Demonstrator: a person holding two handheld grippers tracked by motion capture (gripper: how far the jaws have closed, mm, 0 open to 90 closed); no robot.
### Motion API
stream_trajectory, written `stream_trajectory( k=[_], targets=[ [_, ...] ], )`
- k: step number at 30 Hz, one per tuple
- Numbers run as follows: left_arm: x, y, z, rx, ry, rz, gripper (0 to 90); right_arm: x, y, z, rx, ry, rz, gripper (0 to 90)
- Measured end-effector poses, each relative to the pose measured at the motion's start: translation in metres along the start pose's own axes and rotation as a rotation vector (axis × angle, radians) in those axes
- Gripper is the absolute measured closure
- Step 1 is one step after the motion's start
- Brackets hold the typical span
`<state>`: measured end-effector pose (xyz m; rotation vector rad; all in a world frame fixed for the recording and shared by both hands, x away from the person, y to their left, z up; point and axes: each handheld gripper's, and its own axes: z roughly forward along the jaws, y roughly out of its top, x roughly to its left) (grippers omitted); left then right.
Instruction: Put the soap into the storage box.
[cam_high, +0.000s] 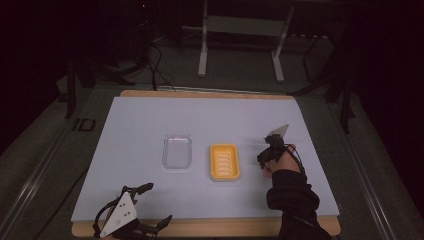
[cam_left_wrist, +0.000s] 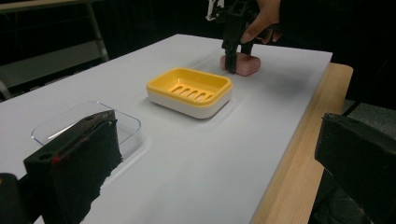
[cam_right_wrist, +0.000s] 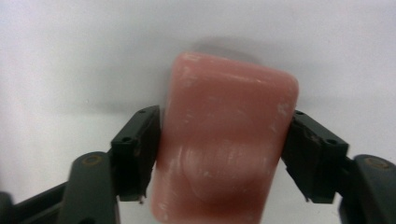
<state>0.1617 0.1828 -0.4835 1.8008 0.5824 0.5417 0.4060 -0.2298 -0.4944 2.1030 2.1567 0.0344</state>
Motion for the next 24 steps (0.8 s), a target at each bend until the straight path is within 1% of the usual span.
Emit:
stream_trajectory(
  k=[3,4,7,10,11,12,15,17,18,24],
  targets=[
    [0.000,0.000,0.000,0.000,-0.001,0.001,0.6,0.001,0.000,0.000,-0.016,-0.014,-0.017,34.6],
    [0.000,0.000,0.000,0.000,-0.001,0.000,0.6,0.002,0.001,0.001,-0.017,-0.016,-0.022,34.9],
    [0.000,0.000,0.000,-0.002,0.000,0.000,0.6,0.001,0.002,0.000,-0.009,-0.004,-0.028,35.8],
    [0.000,0.000,0.000,-0.001,0.000,0.000,0.6,0.002,0.003,-0.001,-0.002,-0.013,-0.041,36.4],
    [0.000,0.000,0.000,0.000,0.000,0.000,0.6,0.002,0.003,-0.001,-0.002,-0.016,-0.038,36.5],
    [0.000,0.000,0.000,0.000,0.000,0.000,0.6,0.002,0.004,-0.003,0.003,-0.018,-0.040,36.6],
    [0.000,0.000,0.000,0.000,0.000,0.000,0.6,0.003,0.006,-0.010,-0.013,-0.031,-0.051,36.7],
    [0.000,0.000,0.000,0.000,0.000,-0.001,0.6,0.004,0.007,-0.016,-0.023,-0.021,-0.054,36.7],
    [0.000,0.000,0.000,0.001,0.000,0.000,0.6,0.004,0.008,-0.018,-0.020,-0.029,-0.064,36.7],
    [0.000,0.000,0.000,0.000,0.000,-0.002,0.6,0.009,0.012,-0.030,-0.011,-0.033,-0.080,36.7]
  ],
)
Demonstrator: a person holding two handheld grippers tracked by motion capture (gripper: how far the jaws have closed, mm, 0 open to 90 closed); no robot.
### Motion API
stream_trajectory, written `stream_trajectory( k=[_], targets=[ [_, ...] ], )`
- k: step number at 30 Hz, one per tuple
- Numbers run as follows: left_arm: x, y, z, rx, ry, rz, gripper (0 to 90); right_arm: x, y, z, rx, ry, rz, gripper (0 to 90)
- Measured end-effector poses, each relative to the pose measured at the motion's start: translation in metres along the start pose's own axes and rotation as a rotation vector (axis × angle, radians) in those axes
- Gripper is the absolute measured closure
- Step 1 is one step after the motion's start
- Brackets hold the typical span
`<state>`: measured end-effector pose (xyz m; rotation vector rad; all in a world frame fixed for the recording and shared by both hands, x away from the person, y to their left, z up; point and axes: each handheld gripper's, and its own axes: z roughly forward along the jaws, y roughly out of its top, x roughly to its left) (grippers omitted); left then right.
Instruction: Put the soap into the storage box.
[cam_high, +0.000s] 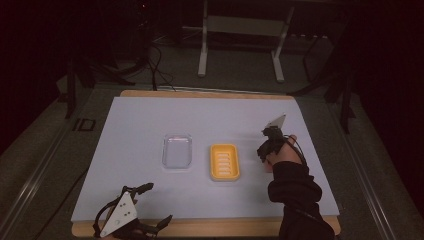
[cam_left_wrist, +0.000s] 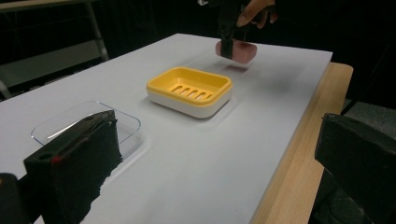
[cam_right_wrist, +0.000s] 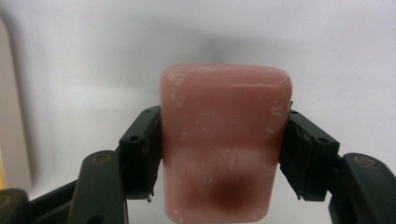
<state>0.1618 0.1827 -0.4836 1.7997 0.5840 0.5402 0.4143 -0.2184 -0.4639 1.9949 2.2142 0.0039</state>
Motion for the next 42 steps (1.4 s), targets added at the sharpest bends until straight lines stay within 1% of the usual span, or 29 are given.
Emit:
stream_trajectory(
  k=[10,14,17,19,23,26,27,28,29,30,34,40,42],
  targets=[
    [0.000,0.000,0.000,0.003,0.001,0.004,0.6,0.012,0.003,-0.021,-0.010,-0.005,-0.033,36.7],
    [0.000,0.000,0.000,0.002,0.002,0.005,0.6,0.019,0.004,-0.031,-0.026,-0.012,-0.047,36.7],
    [0.000,0.000,0.000,0.002,0.003,0.005,0.6,0.026,0.005,-0.037,-0.037,-0.004,-0.050,36.7],
    [0.000,0.000,0.000,0.001,0.003,0.005,0.5,0.031,0.006,-0.041,-0.044,-0.001,-0.064,36.7],
    [0.000,0.001,0.000,-0.003,0.003,0.003,0.6,0.044,0.007,-0.050,-0.065,0.015,-0.079,36.7],
    [0.000,0.001,0.000,-0.004,0.002,0.003,0.5,0.057,0.007,-0.055,-0.081,0.036,-0.092,36.7],
    [0.000,0.001,0.000,-0.005,0.001,0.001,0.6,0.061,0.007,-0.056,-0.083,0.033,-0.103,36.7],
    [0.000,0.001,0.000,-0.005,0.001,0.001,0.6,0.061,0.007,-0.056,-0.083,0.033,-0.103,36.7],
    [0.000,0.001,0.000,-0.005,0.001,0.001,0.6,0.066,0.008,-0.056,-0.087,0.037,-0.113,36.7],
    [0.000,0.001,0.000,-0.007,0.001,0.002,0.6,0.077,0.007,-0.056,-0.084,0.056,-0.125,36.7],
    [0.000,0.001,-0.001,-0.008,0.000,0.001,0.5,0.092,0.006,-0.055,-0.081,0.072,-0.140,36.7],
    [0.000,0.001,0.000,-0.007,0.000,0.002,0.6,0.117,0.002,-0.053,-0.090,0.129,-0.171,36.7],
    [0.000,0.001,-0.001,-0.007,0.000,0.002,0.6,0.124,0.001,-0.050,-0.090,0.140,-0.170,36.8]
  ],
)
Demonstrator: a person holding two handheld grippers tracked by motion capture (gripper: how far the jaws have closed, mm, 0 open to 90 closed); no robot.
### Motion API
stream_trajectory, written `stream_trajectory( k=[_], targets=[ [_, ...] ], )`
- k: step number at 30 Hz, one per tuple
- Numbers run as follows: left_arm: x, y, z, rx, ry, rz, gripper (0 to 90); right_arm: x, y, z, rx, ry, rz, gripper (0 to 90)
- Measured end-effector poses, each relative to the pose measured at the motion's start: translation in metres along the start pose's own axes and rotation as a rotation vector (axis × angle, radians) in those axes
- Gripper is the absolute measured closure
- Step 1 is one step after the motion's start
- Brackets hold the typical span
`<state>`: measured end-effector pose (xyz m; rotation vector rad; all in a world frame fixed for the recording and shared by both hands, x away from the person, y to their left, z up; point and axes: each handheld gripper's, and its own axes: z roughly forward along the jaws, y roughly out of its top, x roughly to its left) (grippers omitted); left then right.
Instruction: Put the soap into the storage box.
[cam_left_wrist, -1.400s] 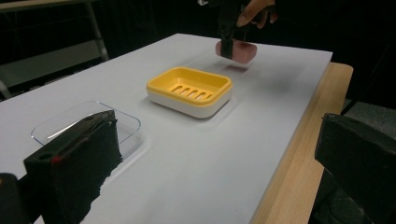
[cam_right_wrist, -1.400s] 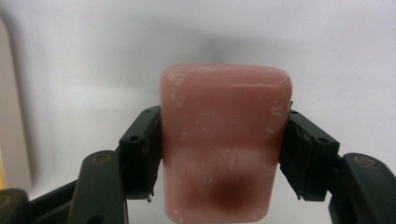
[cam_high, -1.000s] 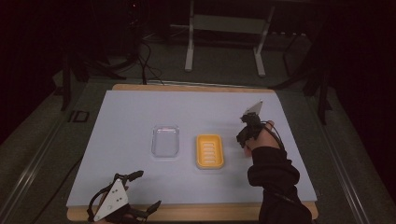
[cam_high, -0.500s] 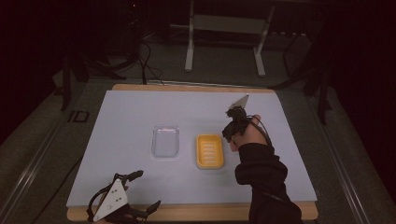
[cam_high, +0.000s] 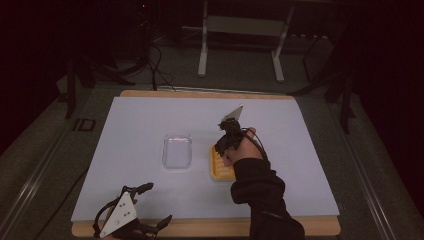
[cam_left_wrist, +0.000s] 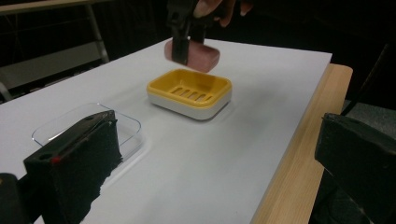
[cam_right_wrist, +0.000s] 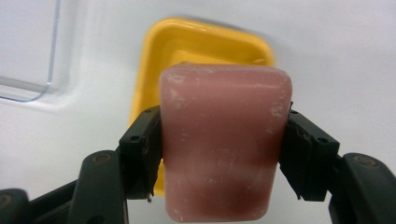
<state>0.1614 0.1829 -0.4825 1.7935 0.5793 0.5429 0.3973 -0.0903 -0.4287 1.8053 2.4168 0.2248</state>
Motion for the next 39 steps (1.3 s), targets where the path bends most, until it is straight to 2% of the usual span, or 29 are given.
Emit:
stream_trajectory(
  k=[5,12,18,21,27,29,34,39],
  targets=[
    [0.000,0.000,0.000,0.001,-0.002,0.000,0.5,0.010,-0.002,0.011,-0.007,0.019,0.015,36.8],
    [0.000,0.000,0.000,0.001,-0.003,0.003,0.6,0.010,-0.006,0.032,0.011,0.026,0.053,36.7],
    [0.000,0.000,0.000,0.001,-0.004,0.004,0.6,0.013,-0.006,0.044,0.029,0.026,0.059,36.7],
    [0.000,0.000,0.000,0.001,-0.005,0.005,0.6,0.013,-0.005,0.048,0.029,0.014,0.066,36.7],
    [-0.001,0.000,0.000,0.004,-0.007,0.006,0.6,0.010,-0.005,0.050,0.033,0.029,0.084,36.3],
    [-0.001,0.000,0.000,0.005,-0.007,0.006,0.5,0.009,-0.004,0.049,0.031,0.039,0.087,33.7],
    [0.000,0.000,0.001,0.005,-0.009,0.003,0.6,0.007,-0.001,0.034,-0.009,0.036,0.052,31.8],
    [0.000,0.000,0.001,0.010,-0.010,0.003,0.6,0.008,-0.003,0.024,-0.035,0.050,-0.073,25.8]
  ],
)
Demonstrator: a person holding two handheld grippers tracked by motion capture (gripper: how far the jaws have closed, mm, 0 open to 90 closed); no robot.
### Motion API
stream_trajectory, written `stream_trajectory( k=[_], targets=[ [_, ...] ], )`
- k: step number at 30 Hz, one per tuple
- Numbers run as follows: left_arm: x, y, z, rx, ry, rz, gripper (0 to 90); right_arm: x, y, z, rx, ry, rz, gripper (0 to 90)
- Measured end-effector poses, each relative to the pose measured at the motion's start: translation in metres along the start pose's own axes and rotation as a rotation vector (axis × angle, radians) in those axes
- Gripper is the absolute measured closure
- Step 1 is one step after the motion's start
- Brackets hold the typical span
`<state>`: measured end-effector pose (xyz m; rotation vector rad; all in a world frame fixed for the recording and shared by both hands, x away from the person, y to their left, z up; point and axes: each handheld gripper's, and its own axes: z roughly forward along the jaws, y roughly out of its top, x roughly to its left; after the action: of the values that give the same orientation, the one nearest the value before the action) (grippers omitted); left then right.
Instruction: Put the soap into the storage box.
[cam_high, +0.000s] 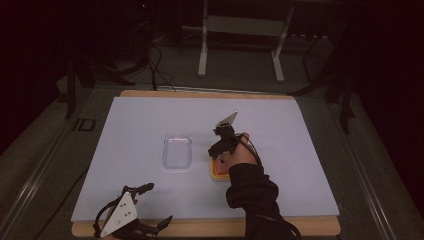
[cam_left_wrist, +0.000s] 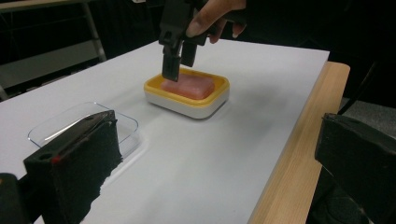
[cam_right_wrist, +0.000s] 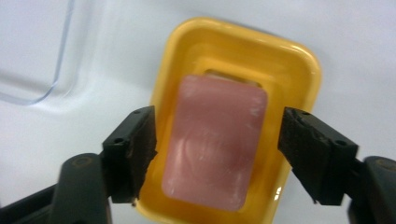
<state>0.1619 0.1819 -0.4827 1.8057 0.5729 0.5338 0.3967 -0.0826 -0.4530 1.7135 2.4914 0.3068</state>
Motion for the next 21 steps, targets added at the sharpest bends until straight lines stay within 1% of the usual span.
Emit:
stream_trajectory(
  k=[4,5,7,9,11,12,15,19,21],
  targets=[
    [0.000,0.000,0.000,0.001,-0.003,0.001,0.6,-0.003,-0.002,-0.003,-0.020,0.034,-0.063,15.4],
    [0.000,0.000,0.000,0.000,-0.005,0.000,0.5,-0.003,-0.003,-0.004,-0.030,0.038,-0.069,13.5],
    [0.000,0.000,0.000,-0.003,-0.006,-0.001,0.6,-0.006,-0.004,-0.006,-0.049,0.046,-0.077,13.6],
    [0.000,0.000,0.000,-0.002,-0.006,-0.002,0.5,-0.008,-0.005,-0.007,-0.067,0.053,-0.106,12.9],
    [0.000,0.000,0.000,-0.002,-0.006,-0.001,0.6,-0.013,-0.007,-0.008,-0.082,0.085,-0.113,12.7],
    [0.000,0.000,0.000,-0.001,-0.006,-0.002,0.6,-0.016,-0.008,-0.009,-0.100,0.095,-0.123,12.5],
    [0.000,0.000,0.001,-0.001,-0.007,-0.003,0.5,-0.024,-0.011,-0.010,-0.138,0.091,-0.162,12.2],
    [0.001,0.000,0.001,0.005,-0.005,-0.001,0.5,-0.038,-0.017,-0.015,-0.181,0.098,-0.162,12.5],
    [0.001,0.000,0.002,0.006,-0.005,-0.002,0.6,-0.045,-0.020,-0.017,-0.198,0.099,-0.170,12.5]
  ],
)
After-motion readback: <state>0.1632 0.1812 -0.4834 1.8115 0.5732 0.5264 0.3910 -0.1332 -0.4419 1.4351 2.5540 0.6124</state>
